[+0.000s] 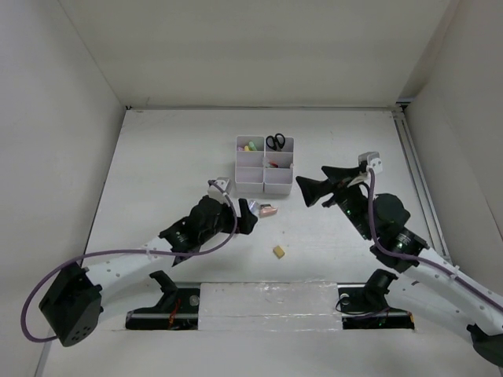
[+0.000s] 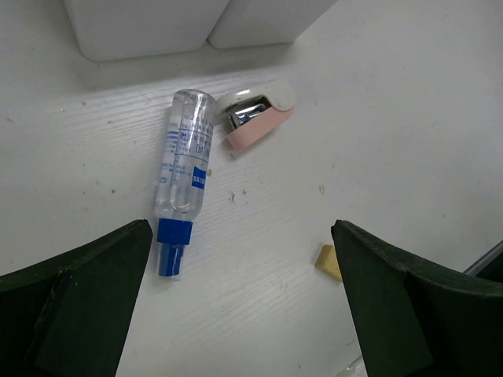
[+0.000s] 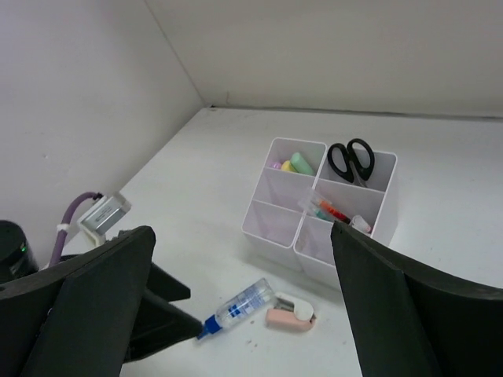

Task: Sort the stationery into containers
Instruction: Grab a piece of stationery with the right arm

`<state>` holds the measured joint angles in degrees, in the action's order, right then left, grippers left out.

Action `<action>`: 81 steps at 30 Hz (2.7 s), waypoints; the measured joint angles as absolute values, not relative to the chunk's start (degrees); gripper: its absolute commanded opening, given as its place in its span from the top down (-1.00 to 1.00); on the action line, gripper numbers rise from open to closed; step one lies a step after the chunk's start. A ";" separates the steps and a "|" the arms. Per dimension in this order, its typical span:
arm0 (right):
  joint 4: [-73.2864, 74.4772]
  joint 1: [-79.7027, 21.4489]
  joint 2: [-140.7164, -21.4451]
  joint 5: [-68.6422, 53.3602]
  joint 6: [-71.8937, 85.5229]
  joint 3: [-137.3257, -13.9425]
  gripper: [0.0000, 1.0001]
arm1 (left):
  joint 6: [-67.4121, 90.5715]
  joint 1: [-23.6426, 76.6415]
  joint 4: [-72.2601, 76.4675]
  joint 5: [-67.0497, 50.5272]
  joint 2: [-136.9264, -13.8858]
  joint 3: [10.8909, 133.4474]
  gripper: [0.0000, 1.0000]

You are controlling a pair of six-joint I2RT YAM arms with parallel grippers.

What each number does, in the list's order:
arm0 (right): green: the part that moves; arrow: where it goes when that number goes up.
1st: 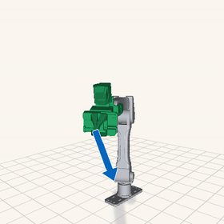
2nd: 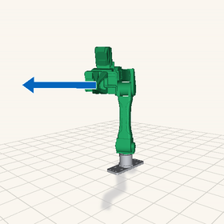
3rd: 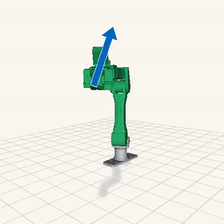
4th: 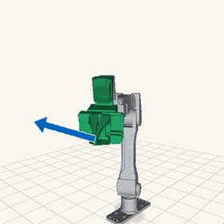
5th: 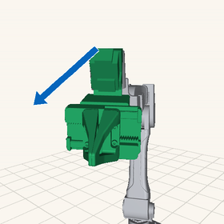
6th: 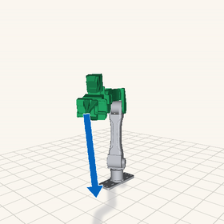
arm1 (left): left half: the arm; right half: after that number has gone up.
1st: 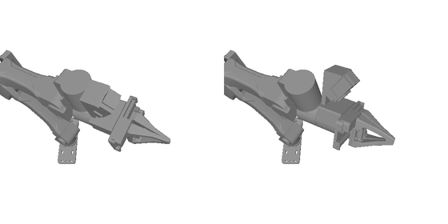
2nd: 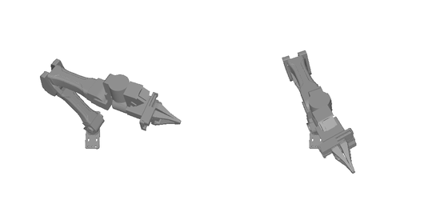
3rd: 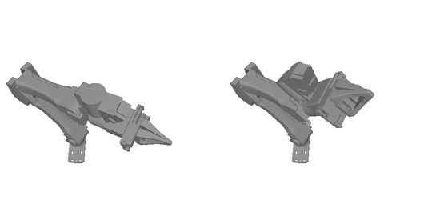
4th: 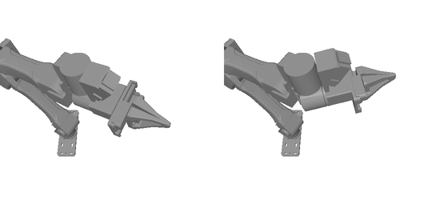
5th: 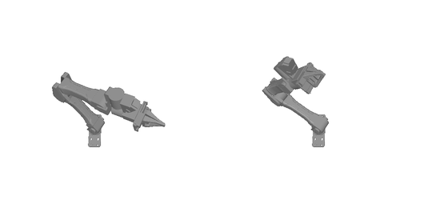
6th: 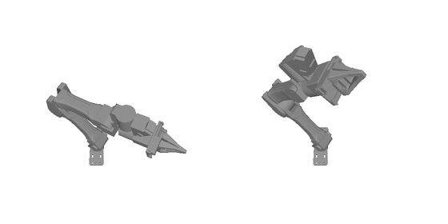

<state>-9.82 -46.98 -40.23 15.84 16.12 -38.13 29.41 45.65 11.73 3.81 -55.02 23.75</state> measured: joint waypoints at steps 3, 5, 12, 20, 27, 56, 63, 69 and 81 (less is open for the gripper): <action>-7.66 -47.13 -39.16 15.33 16.93 -38.06 -1.00 | 29.43 45.65 10.92 5.13 -57.14 25.69 -0.95; -5.69 -47.46 -39.57 15.05 17.45 -38.15 -1.00 | 29.54 45.65 10.35 6.17 -56.99 25.98 -0.95; 7.03 -48.12 -49.41 15.51 22.17 -43.81 -1.00 | 32.49 45.65 5.17 10.79 -54.59 28.14 -0.98; 15.27 -51.81 -55.18 14.13 28.25 -41.52 -0.86 | 38.15 45.65 -4.71 18.52 -53.52 35.38 -0.98; 17.69 -57.82 -57.60 13.37 33.93 -37.34 -0.67 | 41.36 45.65 -9.74 22.31 -49.15 36.40 -0.98; 14.48 -66.94 -87.07 21.06 40.34 -42.65 0.27 | 46.63 45.65 -16.82 23.92 -44.10 36.07 -0.98; 15.25 -67.46 -86.65 21.52 41.21 -42.65 0.02 | 46.61 45.65 -16.95 23.86 -42.92 36.07 -0.98; 18.06 -68.95 -85.82 21.71 42.94 -42.63 0.15 | 46.54 45.65 -16.99 23.53 -42.96 36.07 -0.98; 22.33 -69.52 -87.31 23.68 45.06 -44.93 1.00 | 46.54 45.65 -16.97 23.33 -42.96 36.07 -0.98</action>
